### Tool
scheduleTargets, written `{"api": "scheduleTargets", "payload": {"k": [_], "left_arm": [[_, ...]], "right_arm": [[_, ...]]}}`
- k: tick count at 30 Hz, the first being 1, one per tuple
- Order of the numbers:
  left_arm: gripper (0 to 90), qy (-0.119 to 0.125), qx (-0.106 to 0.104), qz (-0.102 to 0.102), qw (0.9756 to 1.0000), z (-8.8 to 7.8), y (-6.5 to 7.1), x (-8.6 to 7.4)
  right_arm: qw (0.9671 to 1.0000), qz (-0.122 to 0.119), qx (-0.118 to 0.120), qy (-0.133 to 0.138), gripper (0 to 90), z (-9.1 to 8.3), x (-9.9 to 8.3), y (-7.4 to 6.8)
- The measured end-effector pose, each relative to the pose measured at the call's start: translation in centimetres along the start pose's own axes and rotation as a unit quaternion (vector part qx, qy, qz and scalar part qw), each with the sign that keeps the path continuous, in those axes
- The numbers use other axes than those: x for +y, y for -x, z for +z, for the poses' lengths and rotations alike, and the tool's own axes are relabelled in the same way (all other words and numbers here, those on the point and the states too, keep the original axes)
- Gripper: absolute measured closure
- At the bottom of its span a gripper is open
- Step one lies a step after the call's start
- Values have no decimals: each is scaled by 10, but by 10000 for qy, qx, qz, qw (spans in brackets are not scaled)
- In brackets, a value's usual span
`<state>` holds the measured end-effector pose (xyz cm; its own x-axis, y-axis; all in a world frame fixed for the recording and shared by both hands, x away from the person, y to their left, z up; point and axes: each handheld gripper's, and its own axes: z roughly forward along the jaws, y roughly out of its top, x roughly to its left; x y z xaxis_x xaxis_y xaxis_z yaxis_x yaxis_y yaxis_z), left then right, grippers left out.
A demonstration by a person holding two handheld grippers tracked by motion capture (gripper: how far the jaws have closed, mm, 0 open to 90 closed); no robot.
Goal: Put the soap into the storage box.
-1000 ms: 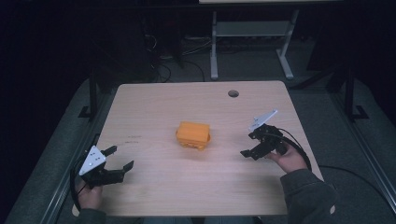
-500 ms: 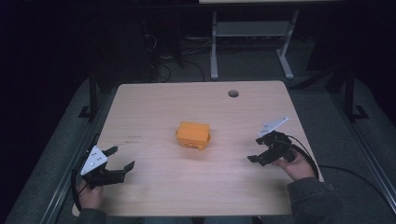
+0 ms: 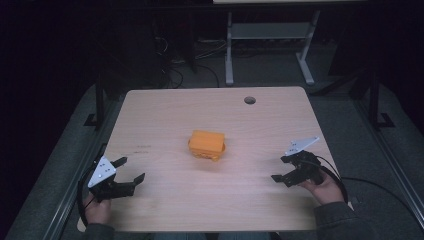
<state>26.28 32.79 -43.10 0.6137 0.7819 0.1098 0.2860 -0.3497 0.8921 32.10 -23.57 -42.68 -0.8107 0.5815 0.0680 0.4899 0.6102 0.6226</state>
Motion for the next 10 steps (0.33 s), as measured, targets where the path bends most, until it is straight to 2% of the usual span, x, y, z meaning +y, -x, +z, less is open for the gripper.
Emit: {"api": "scheduleTargets", "payload": {"k": [5, 8, 10], "left_arm": [[139, -31, -4, 33, 10000, 0, 0, 0], [139, -29, -25, 38, 10000, 1, 1, 0], [139, -81, -32, 96, 9999, 1, 1, 0]], "right_arm": [[9996, 58, -168, 230, 175, -4, -15, -9], [9974, 236, -270, 630, 162, -8, -30, -16], [9948, 443, -334, 855, 135, -11, -40, -20]]}}
